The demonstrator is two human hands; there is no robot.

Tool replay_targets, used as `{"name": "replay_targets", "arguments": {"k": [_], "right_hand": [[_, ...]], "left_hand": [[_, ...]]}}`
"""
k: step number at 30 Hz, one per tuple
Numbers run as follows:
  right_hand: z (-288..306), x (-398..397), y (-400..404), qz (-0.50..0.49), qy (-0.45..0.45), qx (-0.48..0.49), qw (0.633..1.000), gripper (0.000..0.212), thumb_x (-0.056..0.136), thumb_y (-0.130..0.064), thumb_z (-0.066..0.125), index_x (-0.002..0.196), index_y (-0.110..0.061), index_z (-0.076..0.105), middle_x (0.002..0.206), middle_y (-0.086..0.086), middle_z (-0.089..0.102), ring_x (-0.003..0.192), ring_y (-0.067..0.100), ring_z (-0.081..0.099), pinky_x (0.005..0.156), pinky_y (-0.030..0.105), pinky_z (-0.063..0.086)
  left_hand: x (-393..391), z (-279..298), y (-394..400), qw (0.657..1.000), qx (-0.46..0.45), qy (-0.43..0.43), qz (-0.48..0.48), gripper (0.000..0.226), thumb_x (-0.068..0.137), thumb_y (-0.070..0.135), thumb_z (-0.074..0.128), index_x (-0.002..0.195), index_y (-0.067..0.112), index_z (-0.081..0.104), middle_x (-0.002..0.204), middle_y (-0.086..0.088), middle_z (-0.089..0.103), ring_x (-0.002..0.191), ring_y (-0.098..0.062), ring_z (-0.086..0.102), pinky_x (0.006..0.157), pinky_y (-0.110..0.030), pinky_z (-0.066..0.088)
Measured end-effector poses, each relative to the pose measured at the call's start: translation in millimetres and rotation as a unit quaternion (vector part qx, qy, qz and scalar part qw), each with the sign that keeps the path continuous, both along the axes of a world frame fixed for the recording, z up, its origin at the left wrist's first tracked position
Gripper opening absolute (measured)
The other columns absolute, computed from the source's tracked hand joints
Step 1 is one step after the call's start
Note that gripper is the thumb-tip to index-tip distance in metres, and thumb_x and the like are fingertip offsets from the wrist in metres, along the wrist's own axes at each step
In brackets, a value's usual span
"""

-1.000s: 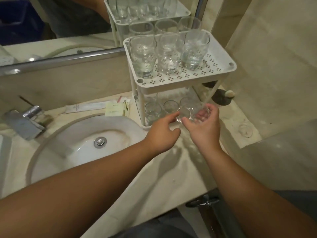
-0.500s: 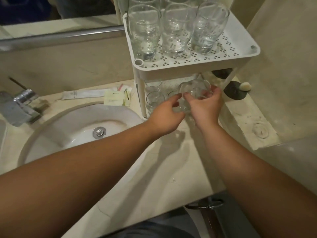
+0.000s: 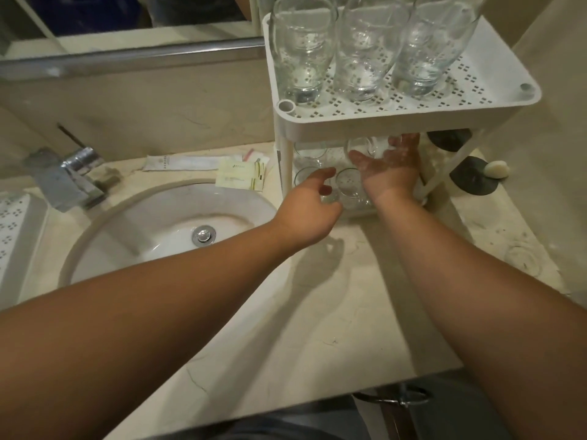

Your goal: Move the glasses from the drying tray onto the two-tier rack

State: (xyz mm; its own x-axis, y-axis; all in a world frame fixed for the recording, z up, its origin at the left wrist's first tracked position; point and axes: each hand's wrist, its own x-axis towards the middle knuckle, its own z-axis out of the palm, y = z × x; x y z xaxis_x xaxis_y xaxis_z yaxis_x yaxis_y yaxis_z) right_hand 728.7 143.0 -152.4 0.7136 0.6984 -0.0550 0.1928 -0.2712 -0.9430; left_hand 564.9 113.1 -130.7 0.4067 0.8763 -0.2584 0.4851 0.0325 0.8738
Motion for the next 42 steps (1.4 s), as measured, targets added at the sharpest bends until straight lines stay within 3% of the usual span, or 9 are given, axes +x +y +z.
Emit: {"name": "replay_targets", "arguments": {"k": [3, 6, 10, 13, 16, 21, 27, 37, 42], "right_hand": [[-1.0, -9.6, 8.8, 0.014, -0.123, -0.067, 0.990, 0.078, 0.069, -0.044, 0.085, 0.129, -0.013, 0.047, 0.130, 0.002, 0.056, 0.120, 0.017, 0.054, 0.103, 0.021, 0.039], [-1.8, -14.4, 14.8, 0.035, -0.217, -0.112, 0.969, 0.083, 0.071, -0.054, 0.079, 0.132, -0.005, 0.051, 0.133, 0.008, 0.055, 0.125, 0.020, 0.051, 0.101, 0.019, 0.033], [-6.2, -11.8, 25.7, 0.070, -0.268, -0.145, 0.950, 0.086, 0.073, -0.057, 0.076, 0.134, -0.001, 0.051, 0.136, 0.013, 0.054, 0.128, 0.025, 0.050, 0.106, 0.030, 0.041], [-6.0, -12.3, 32.9, 0.089, -0.305, -0.165, 0.934, 0.085, 0.073, -0.056, 0.077, 0.131, 0.001, 0.053, 0.133, 0.016, 0.056, 0.125, 0.028, 0.053, 0.102, 0.033, 0.046], [-5.1, -12.4, 38.0, 0.094, -0.315, -0.181, 0.927, 0.081, 0.070, -0.055, 0.079, 0.129, -0.005, 0.055, 0.130, 0.012, 0.060, 0.122, 0.027, 0.057, 0.096, 0.034, 0.050], [-8.7, -12.2, 39.0, 0.112, -0.292, -0.222, 0.924, 0.092, 0.072, -0.049, 0.079, 0.144, -0.013, 0.034, 0.141, 0.008, 0.052, 0.130, 0.027, 0.050, 0.102, 0.037, 0.045], [-13.9, -11.6, 44.3, 0.104, -0.305, -0.263, 0.909, 0.083, 0.072, -0.046, 0.080, 0.135, -0.012, 0.039, 0.135, 0.009, 0.056, 0.125, 0.030, 0.053, 0.100, 0.040, 0.042], [-23.6, -7.1, 56.2, 0.112, -0.306, -0.300, 0.896, 0.096, 0.067, -0.053, 0.079, 0.141, -0.011, 0.033, 0.138, 0.010, 0.053, 0.127, 0.032, 0.051, 0.104, 0.044, 0.039], [-16.0, -10.3, 42.0, 0.100, -0.328, -0.249, 0.906, 0.092, 0.071, -0.066, 0.065, 0.140, -0.011, 0.041, 0.139, 0.011, 0.053, 0.128, 0.032, 0.050, 0.106, 0.042, 0.040]], "left_hand": [[-5.0, -1.9, -1.4, 1.000, -0.009, 0.003, 0.011, 0.062, 0.090, 0.021, 0.058, 0.148, 0.032, 0.038, 0.130, 0.001, 0.057, 0.092, -0.020, 0.069, 0.066, -0.028, 0.056], [-6.5, -4.0, -3.2, 1.000, -0.022, 0.000, 0.021, 0.063, 0.090, 0.021, 0.058, 0.148, 0.031, 0.038, 0.129, 0.001, 0.057, 0.092, -0.020, 0.069, 0.067, -0.026, 0.053], [-8.2, -6.4, -5.4, 0.999, -0.036, -0.007, 0.033, 0.064, 0.089, 0.021, 0.058, 0.149, 0.030, 0.038, 0.126, 0.001, 0.056, 0.097, -0.023, 0.068, 0.072, -0.029, 0.054], [-13.4, -9.8, -7.0, 0.998, -0.039, -0.015, 0.043, 0.064, 0.089, 0.024, 0.059, 0.149, 0.029, 0.038, 0.124, 0.001, 0.056, 0.096, -0.024, 0.068, 0.073, -0.031, 0.055], [-19.0, -12.8, -7.1, 0.998, -0.033, -0.015, 0.053, 0.063, 0.090, 0.021, 0.058, 0.149, 0.030, 0.038, 0.124, 0.001, 0.057, 0.094, -0.021, 0.068, 0.070, -0.028, 0.054], [-23.8, -11.5, -6.0, 0.998, -0.030, -0.012, 0.060, 0.066, 0.089, 0.020, 0.057, 0.150, 0.030, 0.034, 0.125, 0.001, 0.056, 0.096, -0.020, 0.068, 0.071, -0.029, 0.056], [-22.8, -12.7, -9.5, 0.998, -0.033, -0.009, 0.059, 0.069, 0.089, 0.019, 0.057, 0.151, 0.031, 0.029, 0.129, -0.003, 0.055, 0.106, -0.025, 0.066, 0.066, -0.023, 0.051], [-15.8, -12.4, -11.0, 0.997, -0.041, -0.002, 0.071, 0.072, 0.090, 0.020, 0.057, 0.153, 0.029, 0.024, 0.129, -0.005, 0.055, 0.107, -0.027, 0.066, 0.076, -0.028, 0.053], [-15.2, -5.7, -11.6, 0.997, -0.038, 0.002, 0.065, 0.068, 0.089, 0.019, 0.056, 0.151, 0.025, 0.028, 0.120, -0.004, 0.058, 0.099, -0.025, 0.068, 0.071, -0.028, 0.054]]}}
